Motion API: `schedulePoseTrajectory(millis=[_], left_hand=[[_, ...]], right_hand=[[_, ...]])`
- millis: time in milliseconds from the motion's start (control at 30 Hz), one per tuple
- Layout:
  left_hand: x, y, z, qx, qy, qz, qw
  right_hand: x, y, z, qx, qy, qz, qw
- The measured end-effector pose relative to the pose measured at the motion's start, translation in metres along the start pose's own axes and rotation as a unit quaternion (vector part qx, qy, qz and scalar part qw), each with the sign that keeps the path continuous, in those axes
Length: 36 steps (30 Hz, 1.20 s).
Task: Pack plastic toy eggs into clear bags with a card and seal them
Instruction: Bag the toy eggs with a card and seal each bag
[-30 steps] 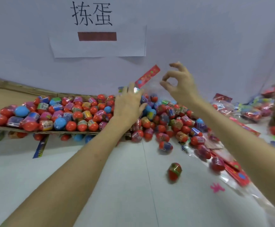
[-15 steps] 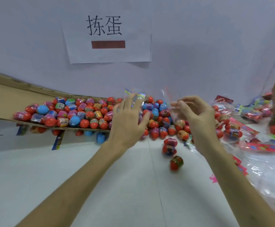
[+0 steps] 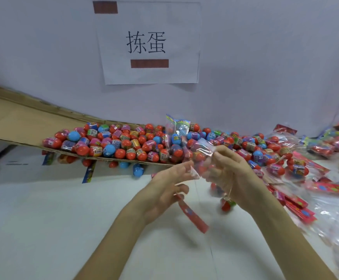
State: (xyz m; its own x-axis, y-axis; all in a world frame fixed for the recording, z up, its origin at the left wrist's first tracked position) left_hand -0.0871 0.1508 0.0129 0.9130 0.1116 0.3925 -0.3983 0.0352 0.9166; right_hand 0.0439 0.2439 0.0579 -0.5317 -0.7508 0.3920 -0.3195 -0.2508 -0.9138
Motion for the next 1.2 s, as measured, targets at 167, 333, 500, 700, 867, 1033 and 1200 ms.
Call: schedulePoseTrajectory(millis=[167,333,500,700,867,1033,1200], left_hand=[[-0.032,0.016,0.001,0.106,0.126,-0.144,0.976],[-0.028,0.023,0.005,0.172,0.173,-0.296,0.924],[-0.025,0.030,0.006,0.221,0.181,-0.356,0.890],[-0.027,0.031,0.011,0.248,0.233,-0.462,0.819],[-0.004,0.037,0.027,0.393,0.302,-0.601,0.627],[0.020,0.020,0.022,0.427,0.139,-0.643,0.621],[0.015,0.021,0.021,0.415,0.135,-0.639,0.633]], right_hand=[[-0.020,-0.002,0.001,-0.010,0.088,0.133,0.987],[-0.025,0.003,0.002,0.040,0.090,0.203,0.974],[-0.026,0.004,-0.001,0.036,0.112,0.367,0.923],[-0.022,0.011,0.000,0.050,0.106,0.421,0.899],[-0.016,0.013,0.000,0.040,0.093,0.413,0.905],[-0.010,0.019,0.001,0.047,0.060,0.427,0.901],[-0.009,0.023,0.001,0.069,0.027,0.417,0.906]])
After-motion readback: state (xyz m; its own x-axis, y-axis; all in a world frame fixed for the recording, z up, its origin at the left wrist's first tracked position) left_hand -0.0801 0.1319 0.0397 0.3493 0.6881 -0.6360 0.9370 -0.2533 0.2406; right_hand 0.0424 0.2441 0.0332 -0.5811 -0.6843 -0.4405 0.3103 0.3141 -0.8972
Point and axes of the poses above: each hand's wrist, its own z-axis away from the middle knuckle, its own x-axis out of the palm, y = z × x, the point moved 6 cm from there along -z, towards the middle knuckle, and after that the axes turned 3 degrees about x, right-handed, at the moved point
